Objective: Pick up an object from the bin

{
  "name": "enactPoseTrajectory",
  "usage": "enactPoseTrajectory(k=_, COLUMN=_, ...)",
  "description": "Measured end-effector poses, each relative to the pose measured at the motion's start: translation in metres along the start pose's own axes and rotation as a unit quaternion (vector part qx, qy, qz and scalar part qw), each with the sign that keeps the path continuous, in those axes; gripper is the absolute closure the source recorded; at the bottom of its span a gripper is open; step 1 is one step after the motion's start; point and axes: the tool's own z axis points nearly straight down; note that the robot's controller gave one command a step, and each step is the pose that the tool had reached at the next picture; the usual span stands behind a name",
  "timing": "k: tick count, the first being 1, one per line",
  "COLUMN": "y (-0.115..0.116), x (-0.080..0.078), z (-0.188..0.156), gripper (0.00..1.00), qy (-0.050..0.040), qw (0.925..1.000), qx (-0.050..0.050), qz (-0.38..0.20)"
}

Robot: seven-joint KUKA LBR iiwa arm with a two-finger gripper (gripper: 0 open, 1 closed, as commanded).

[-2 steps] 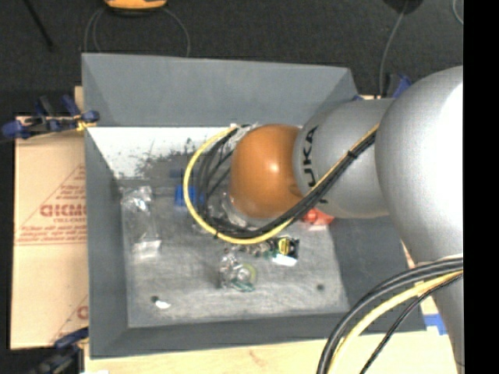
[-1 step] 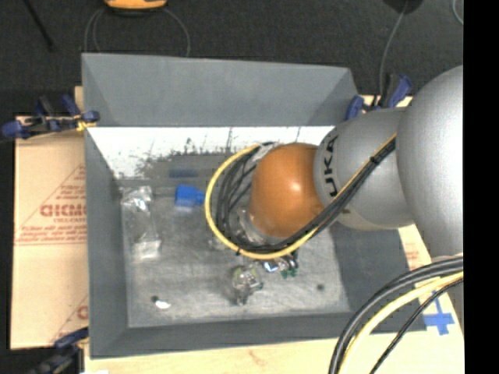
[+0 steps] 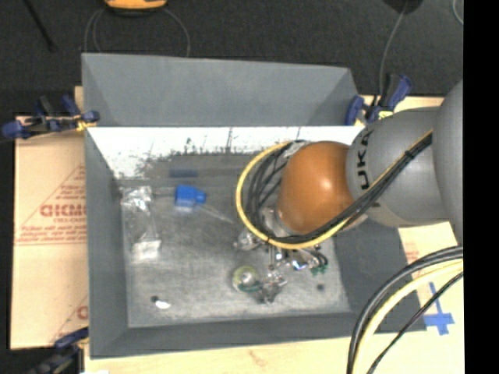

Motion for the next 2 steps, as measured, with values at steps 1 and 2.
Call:
enactPoseTrajectory(k=1, y=0.019, x=0.005, z=0.006, gripper=0.00, qy=-0.0073, qw=0.9998, qx=0.002, qz=-0.020)
enactPoseTrajectory(k=2, y=0.047, x=0.029, z=-0.026, gripper=0.00, qy=0.0012, qw=1.0000, qx=-0.002, qz=0.005)
